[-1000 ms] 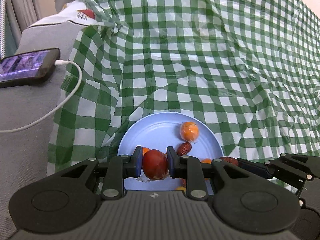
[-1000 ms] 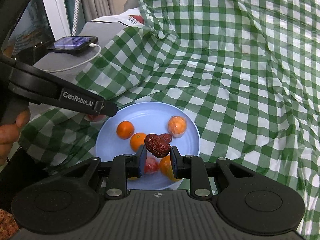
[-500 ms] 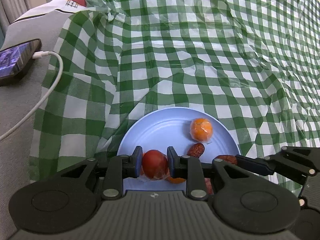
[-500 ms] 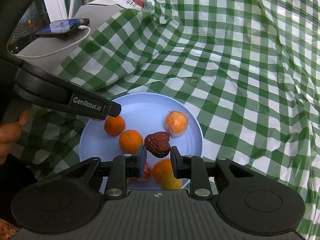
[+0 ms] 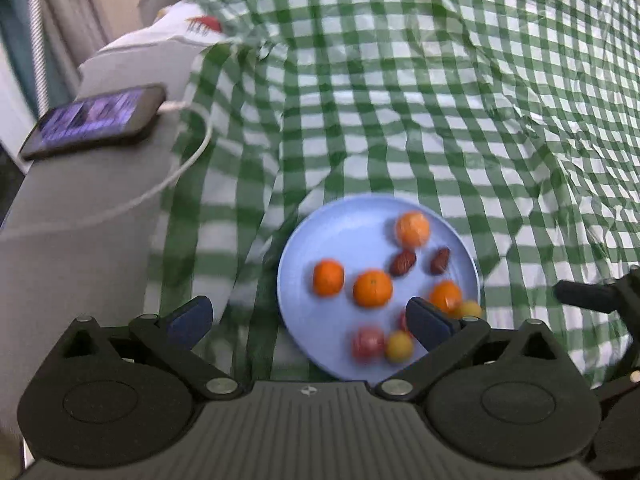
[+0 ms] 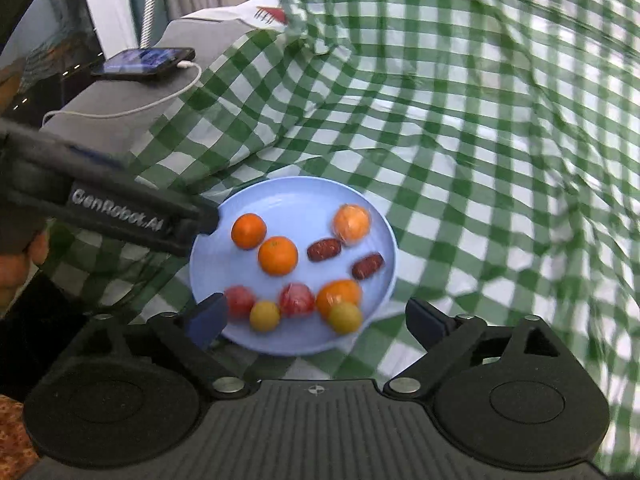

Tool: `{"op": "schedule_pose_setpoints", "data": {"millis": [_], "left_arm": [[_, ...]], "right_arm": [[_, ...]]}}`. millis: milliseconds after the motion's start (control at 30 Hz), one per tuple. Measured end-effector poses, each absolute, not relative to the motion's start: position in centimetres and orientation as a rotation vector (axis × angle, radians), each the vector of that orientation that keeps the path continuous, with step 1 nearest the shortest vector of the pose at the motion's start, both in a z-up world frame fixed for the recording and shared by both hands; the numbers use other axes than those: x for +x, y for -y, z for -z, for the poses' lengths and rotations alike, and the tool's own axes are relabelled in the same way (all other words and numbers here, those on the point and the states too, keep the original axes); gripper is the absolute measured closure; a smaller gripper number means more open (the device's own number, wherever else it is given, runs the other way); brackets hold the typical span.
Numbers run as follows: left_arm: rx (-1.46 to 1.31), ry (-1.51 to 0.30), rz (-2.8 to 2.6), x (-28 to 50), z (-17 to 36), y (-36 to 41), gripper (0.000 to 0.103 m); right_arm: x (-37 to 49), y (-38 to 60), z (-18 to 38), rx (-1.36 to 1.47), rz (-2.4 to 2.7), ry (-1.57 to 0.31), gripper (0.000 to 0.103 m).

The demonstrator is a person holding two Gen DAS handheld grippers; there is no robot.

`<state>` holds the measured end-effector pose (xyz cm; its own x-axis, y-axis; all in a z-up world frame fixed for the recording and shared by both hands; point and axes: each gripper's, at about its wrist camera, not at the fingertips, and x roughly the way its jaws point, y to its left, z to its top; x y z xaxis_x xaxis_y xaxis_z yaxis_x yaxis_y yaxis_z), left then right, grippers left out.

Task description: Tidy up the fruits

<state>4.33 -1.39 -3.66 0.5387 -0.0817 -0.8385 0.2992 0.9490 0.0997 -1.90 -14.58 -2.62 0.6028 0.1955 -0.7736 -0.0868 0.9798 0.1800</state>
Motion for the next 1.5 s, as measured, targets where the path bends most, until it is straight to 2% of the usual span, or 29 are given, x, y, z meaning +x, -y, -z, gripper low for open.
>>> {"op": "schedule_pose_setpoints", "data": {"millis": [567,1500], "left_arm": [[0.198,-0.915,0.152,-2.9,0.9,-0.7,0.000],[0.221,-0.893,0.153,-3.1,0.3,-0.7,0.000]], "right_arm": [[-8.7,13.5,-1.3,0.074,-0.090,-0.775,0.001],[-8.9,13.6,-1.3,0.067,-0.066,-0.782,0.001]]}}
